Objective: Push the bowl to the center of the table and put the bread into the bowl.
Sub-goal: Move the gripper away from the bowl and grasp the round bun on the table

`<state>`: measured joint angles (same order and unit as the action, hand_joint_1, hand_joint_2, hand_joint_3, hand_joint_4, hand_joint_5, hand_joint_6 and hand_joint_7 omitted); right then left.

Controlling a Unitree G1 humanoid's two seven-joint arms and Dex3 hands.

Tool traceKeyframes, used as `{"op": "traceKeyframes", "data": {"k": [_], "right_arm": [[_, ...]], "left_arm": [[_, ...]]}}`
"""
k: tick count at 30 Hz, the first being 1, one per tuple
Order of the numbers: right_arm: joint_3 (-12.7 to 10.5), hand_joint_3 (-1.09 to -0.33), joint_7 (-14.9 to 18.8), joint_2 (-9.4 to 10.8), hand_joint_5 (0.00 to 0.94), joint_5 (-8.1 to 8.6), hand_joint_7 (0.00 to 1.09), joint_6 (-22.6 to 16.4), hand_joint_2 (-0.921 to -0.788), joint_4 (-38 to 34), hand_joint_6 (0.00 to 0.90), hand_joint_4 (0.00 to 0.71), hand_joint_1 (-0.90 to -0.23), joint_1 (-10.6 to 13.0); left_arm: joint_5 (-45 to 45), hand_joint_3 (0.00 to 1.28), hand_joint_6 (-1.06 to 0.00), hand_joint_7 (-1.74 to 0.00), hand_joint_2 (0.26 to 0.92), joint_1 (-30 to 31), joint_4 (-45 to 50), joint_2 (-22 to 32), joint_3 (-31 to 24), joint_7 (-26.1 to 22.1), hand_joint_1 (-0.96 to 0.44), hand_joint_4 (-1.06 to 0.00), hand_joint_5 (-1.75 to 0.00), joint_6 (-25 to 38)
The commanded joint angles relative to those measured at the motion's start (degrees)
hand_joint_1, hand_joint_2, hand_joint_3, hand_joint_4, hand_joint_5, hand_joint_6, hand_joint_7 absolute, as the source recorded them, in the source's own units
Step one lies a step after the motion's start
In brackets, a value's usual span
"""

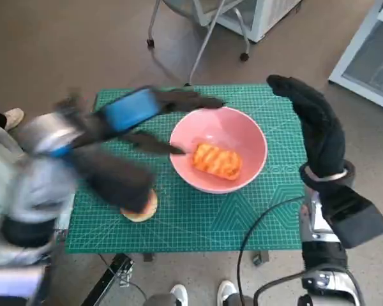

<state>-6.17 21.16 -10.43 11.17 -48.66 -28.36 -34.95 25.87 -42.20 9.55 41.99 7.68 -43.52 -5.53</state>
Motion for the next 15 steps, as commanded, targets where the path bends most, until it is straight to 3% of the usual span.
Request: {"op": "traceKeyframes", "data": {"k": [1,8,15], "right_arm": [[0.06,-0.69,0.45,-0.26,0.007,0.25,0.8,0.83,-0.921,-0.17,0.06,0.336,-0.615,1.04],[0.09,-0.689,0.48,-0.41,0.007,0.08,0.8,1.09,-0.921,-0.77,0.063,0.337,-0.617,0.42],[0.36,-0.694,0.6,-0.38,0.006,-0.01,0.8,1.72,-0.921,-1.02,0.065,0.337,-0.603,-0.17]], "left_arm": [[-3.17,0.01,-0.62,-0.03,0.802,4.25,4.13,6.49,-2.32,-5.28,0.07,-0.43,-0.01,-1.24],[-6.37,0.0,-0.55,0.0,0.778,8.41,7.39,11.66,-4.35,-9.61,0.06,-0.36,0.0,-1.75],[-6.98,0.0,-0.53,0.0,0.758,12.6,8.29,13.91,-4.52,-10.31,0.06,-0.33,0.0,-3.25]]}}
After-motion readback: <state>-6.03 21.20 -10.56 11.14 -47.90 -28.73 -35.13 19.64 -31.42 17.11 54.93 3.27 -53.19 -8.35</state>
